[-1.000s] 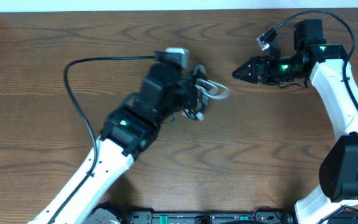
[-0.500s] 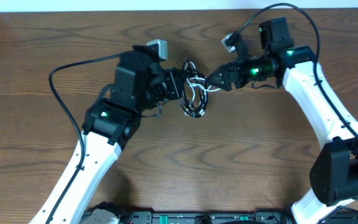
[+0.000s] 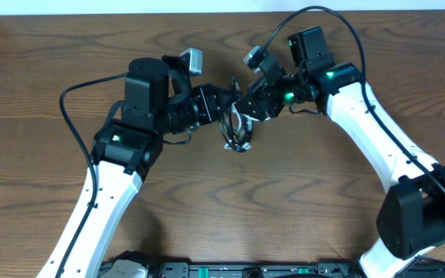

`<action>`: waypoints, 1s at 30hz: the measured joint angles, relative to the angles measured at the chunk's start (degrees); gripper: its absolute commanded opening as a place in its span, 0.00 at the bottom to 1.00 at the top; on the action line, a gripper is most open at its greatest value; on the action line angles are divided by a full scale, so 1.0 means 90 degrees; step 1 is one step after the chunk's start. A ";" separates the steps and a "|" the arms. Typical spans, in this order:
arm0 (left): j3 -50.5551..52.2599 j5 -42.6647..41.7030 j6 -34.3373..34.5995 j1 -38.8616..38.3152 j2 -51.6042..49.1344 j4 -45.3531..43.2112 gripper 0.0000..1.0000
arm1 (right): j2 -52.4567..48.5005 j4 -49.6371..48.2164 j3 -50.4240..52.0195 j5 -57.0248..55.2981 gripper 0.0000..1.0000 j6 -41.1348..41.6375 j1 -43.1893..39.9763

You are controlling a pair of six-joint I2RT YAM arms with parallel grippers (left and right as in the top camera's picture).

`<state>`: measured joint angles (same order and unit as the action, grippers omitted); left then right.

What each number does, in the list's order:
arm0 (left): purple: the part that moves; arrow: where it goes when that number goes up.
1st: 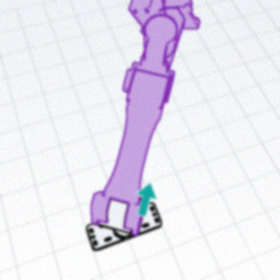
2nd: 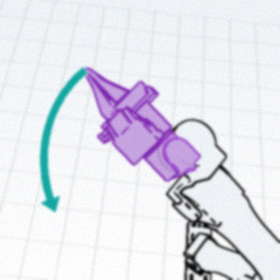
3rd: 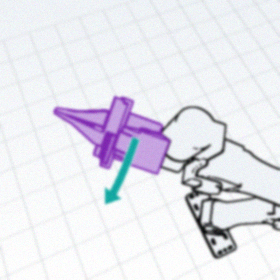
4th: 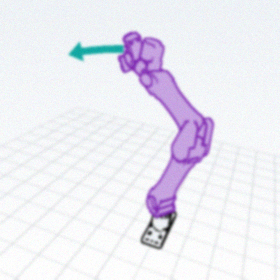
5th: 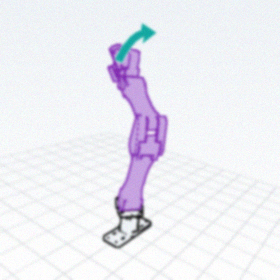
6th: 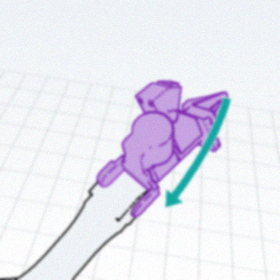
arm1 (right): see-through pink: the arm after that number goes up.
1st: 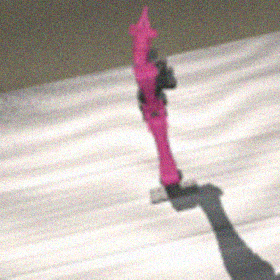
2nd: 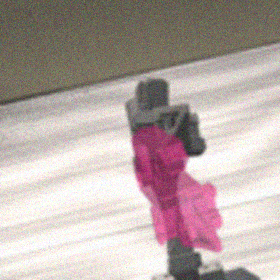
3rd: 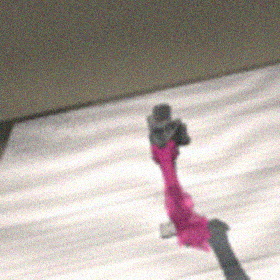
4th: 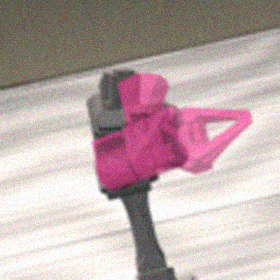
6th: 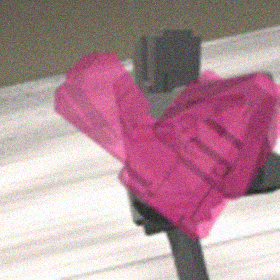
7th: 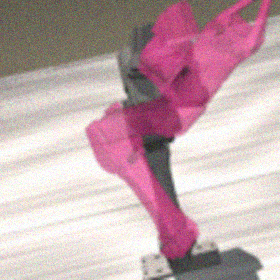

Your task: Untangle cables

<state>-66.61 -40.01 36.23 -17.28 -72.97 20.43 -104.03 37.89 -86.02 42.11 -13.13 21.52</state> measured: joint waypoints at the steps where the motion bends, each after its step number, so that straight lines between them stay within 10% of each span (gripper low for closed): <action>1: 0.0000 -0.0070 0.0005 0.0032 0.0000 -0.0002 0.07 | -0.0024 -0.0005 -0.0005 -0.0005 0.45 0.0000 0.0005; 7: 0.0000 -0.0284 0.0151 0.0250 0.0002 0.0000 0.08 | -0.0211 -0.0053 -0.0007 -0.0146 0.01 -0.0024 -0.0007; 30: 0.0005 -0.0240 -0.0211 0.1501 0.0335 0.0148 0.07 | -0.0211 0.1865 -0.0007 -0.5571 0.01 0.4393 -0.0401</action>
<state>-66.57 -42.17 34.33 -3.77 -69.95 21.76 -105.93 54.68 -86.08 -8.03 26.41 17.91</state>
